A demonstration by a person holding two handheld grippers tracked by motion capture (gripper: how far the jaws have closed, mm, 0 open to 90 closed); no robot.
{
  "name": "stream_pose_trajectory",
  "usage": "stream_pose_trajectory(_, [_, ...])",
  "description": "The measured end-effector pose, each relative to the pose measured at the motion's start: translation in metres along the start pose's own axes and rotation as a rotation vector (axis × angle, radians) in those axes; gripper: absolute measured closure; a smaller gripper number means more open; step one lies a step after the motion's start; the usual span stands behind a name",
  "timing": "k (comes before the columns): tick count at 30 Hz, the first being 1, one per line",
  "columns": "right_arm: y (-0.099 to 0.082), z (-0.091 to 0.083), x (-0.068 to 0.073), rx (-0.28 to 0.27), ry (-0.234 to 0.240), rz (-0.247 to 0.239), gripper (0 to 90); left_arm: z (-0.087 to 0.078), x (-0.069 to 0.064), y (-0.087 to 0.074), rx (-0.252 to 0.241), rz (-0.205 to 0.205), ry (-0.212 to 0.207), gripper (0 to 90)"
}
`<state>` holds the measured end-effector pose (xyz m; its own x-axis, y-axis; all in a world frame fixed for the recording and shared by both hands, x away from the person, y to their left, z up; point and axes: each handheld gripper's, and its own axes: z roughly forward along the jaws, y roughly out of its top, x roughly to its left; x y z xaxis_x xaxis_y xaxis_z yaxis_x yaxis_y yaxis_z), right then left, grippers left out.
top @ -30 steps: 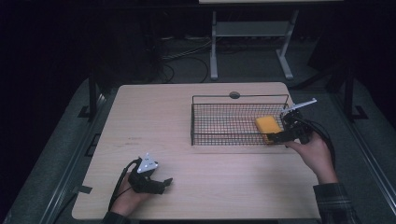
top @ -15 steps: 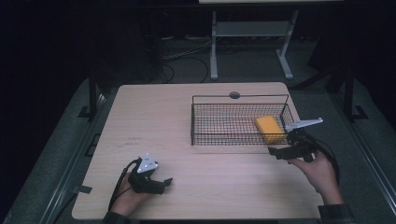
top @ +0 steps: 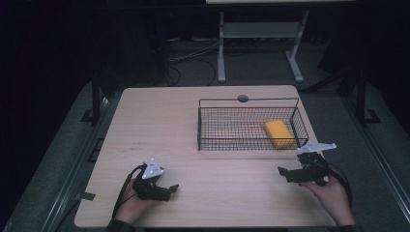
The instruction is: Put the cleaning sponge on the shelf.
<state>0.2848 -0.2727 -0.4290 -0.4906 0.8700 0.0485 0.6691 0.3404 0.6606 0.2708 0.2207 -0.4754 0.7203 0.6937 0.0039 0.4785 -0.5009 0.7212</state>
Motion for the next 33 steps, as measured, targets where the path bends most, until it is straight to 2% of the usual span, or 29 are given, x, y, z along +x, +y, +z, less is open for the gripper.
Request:
stream_pose_trajectory(4, [-0.012,0.004,0.001,0.006,-0.008,0.0,9.6,0.0,0.0,0.0,0.0,0.0,0.0,13.1])
stream_pose_trajectory(5, [-0.014,0.005,0.001,0.003,-0.014,-0.011,8.6,0.0,0.0,0.0,0.0,0.0,0.0,13.1])
stream_pose_trajectory(9, [-0.026,0.009,0.002,-0.022,-0.009,-0.006,7.2,0.0,0.0,0.0,0.0,0.003,0.001,13.1])
stream_pose_trajectory(12, [-0.03,0.011,0.002,-0.021,-0.014,-0.014,5.5,0.0,0.0,0.0,0.0,0.003,0.001,13.1])
stream_pose_trajectory(17, [-0.038,0.016,0.003,-0.017,0.004,-0.018,2.6,0.0,0.0,0.0,0.0,0.002,0.001,13.1])
stream_pose_trajectory(24, [-0.044,0.024,0.005,-0.002,-0.021,-0.049,2.6,0.0,0.0,0.0,0.0,0.003,0.001,13.1])
stream_pose_trajectory(33, [-0.049,0.027,0.002,-0.036,0.005,-0.035,1.4,0.0,0.0,0.0,0.0,0.003,0.001,13.1])
